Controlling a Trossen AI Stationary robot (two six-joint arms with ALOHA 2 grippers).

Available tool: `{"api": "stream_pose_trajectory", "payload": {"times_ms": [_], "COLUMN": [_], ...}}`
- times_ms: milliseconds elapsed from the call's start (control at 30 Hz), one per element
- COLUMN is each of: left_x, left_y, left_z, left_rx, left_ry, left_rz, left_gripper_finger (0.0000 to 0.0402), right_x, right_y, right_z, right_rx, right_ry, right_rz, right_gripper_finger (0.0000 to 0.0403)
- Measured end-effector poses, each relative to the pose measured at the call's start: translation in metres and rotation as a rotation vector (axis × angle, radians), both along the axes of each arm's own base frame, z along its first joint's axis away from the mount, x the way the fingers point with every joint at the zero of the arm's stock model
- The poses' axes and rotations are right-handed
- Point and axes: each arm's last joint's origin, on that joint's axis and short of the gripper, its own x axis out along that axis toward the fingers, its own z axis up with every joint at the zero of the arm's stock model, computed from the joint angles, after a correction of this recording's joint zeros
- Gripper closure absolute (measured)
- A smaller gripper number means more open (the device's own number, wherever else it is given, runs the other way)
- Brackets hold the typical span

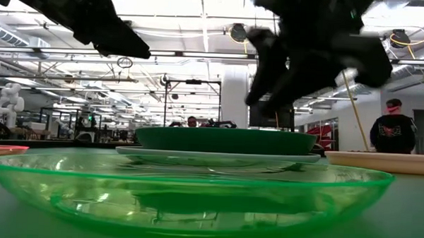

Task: Stack plastic plates
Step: Stack the large white plate on top of the large pink plate

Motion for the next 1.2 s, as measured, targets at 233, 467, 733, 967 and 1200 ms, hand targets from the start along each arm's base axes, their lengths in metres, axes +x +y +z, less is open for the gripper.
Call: {"api": "stream_pose_trajectory", "payload": {"times_ms": [233, 467, 733, 967, 1200], "left_x": [-0.001, 0.000, 0.000, 0.001, 0.001], "left_y": [0.000, 0.000, 0.000, 0.000, 0.000], "left_z": [-0.001, -0.001, 0.000, 0.002, 0.002], "left_rx": [0.000, -0.008, -0.020, -0.028, -0.031], "left_ry": [0.016, 0.005, -0.004, -0.022, -0.027], "left_rz": [0.003, 0.006, 0.010, 0.010, 0.010], "left_gripper_finger": [0.0248, 0.0248, 0.0248, 0.0248, 0.0248], "right_x": [-0.014, -0.047, -0.080, -0.099, -0.110], "right_y": [0.008, 0.018, 0.025, 0.034, 0.037], "right_z": [0.034, 0.056, 0.054, 0.043, 0.031], "right_rx": [0.066, 0.180, 0.246, 0.276, 0.295], "right_ry": [0.010, 0.056, 0.208, 0.299, 0.289], "right_rz": [-0.052, -0.191, -0.433, -0.542, -0.664], "right_gripper_finger": [0.0254, 0.0256, 0.0257, 0.0257, 0.0249]}}
